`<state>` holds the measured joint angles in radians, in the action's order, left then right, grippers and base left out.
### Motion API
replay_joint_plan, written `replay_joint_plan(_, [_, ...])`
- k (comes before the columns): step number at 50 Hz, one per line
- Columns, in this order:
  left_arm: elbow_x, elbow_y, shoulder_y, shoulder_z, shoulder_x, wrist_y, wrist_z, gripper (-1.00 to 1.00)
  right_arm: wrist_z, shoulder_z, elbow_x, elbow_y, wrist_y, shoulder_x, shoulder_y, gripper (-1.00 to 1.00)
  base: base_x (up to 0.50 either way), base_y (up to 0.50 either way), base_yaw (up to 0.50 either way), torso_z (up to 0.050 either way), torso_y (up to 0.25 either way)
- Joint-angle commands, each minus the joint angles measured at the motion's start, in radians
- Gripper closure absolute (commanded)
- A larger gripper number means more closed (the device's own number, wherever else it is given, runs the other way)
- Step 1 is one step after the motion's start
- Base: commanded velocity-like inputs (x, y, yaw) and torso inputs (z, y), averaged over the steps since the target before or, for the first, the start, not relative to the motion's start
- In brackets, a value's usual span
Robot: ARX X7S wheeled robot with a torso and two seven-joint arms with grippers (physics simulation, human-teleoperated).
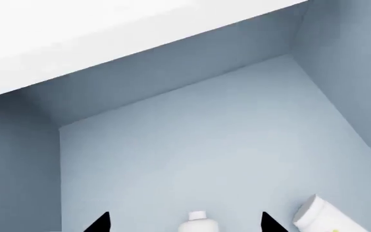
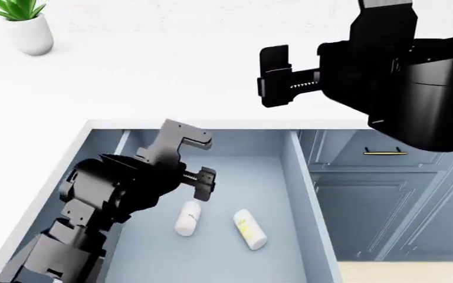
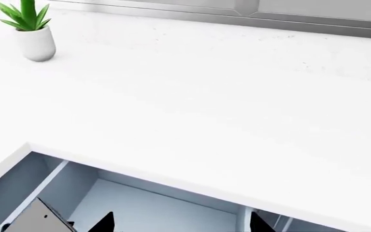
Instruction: Pick and place the shaker into the drawer. Then close the cabinet.
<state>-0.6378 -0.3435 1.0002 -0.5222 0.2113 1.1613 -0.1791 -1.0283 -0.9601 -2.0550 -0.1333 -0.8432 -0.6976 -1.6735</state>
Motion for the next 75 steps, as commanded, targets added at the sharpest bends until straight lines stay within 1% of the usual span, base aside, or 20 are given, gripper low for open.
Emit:
replay_joint_plan(1, [-0.074, 0.414, 0.011, 0.102, 0.072, 0.198, -0.184, -1.00, -0.005, 0.000, 0.000, -0.019, 0.009, -0.004, 0.014, -1.00, 0.00, 0.00, 0.00, 0.000, 0.000])
replay_joint_plan(8, [-0.133, 0.523, 0.121, 0.192, 0.072, 0.345, -0.253, -1.00, 0.001, 0.002, 0.009, -0.025, 0.012, -0.010, 0.019, -1.00, 0.00, 0.00, 0.00, 0.000, 0.000])
replay_joint_plan(12, [-0.187, 0.553, 0.173, 0.222, 0.065, 0.404, -0.296, -1.00, 0.007, 0.004, 0.015, -0.027, 0.015, -0.013, 0.022, -1.00, 0.00, 0.00, 0.00, 0.000, 0.000])
replay_joint_plan(16, [-0.365, 0.531, 0.241, 0.219, 0.091, 0.406, -0.431, -1.00, 0.008, 0.007, 0.018, -0.033, 0.016, -0.016, 0.019, -1.00, 0.00, 0.00, 0.00, 0.000, 0.000])
replay_joint_plan(19, [-0.455, 0.514, 0.276, 0.211, 0.106, 0.404, -0.500, -1.00, 0.010, 0.009, 0.026, -0.038, 0.018, -0.018, 0.019, -1.00, 0.00, 0.00, 0.00, 0.000, 0.000])
replay_joint_plan(23, [-0.538, 0.499, 0.308, 0.201, 0.120, 0.400, -0.562, -1.00, 0.011, 0.013, 0.041, -0.052, 0.023, -0.022, 0.021, -1.00, 0.00, 0.00, 0.00, 0.000, 0.000])
replay_joint_plan(29, [-0.621, 0.493, 0.332, 0.184, 0.133, 0.391, -0.622, -1.00, 0.016, 0.013, 0.060, -0.061, 0.030, -0.021, 0.030, -1.00, 0.00, 0.00, 0.00, 0.000, 0.000])
replay_joint_plan(39, [-0.651, 0.485, 0.341, 0.145, 0.155, 0.354, -0.631, -1.00, 0.054, 0.021, 0.117, -0.089, 0.039, -0.022, 0.037, -1.00, 0.00, 0.00, 0.00, 0.000, 0.000])
replay_joint_plan(48, [-0.657, 0.477, 0.341, 0.121, 0.162, 0.331, -0.630, -1.00, 0.069, 0.013, 0.126, -0.090, 0.027, -0.021, 0.038, -1.00, -0.01, 0.00, 0.00, 0.000, 0.000])
replay_joint_plan(58, [-0.683, 0.473, 0.354, 0.115, 0.168, 0.327, -0.649, -1.00, 0.065, 0.011, 0.109, -0.086, 0.019, -0.019, 0.029, -1.00, -0.47, 0.00, 0.00, 0.000, 0.000])
replay_joint_plan(65, [-0.683, 0.471, 0.356, 0.101, 0.175, 0.309, -0.644, -1.00, 0.097, 0.026, 0.141, -0.107, 0.034, -0.026, 0.035, -1.00, -0.02, 0.00, 0.00, 0.000, 0.000])
replay_joint_plan(75, [-0.691, 0.467, 0.352, 0.085, 0.183, 0.288, -0.645, -1.00, 0.100, 0.036, 0.118, -0.096, 0.052, -0.027, 0.050, -1.00, -0.01, -0.47, 0.00, 0.000, 0.000])
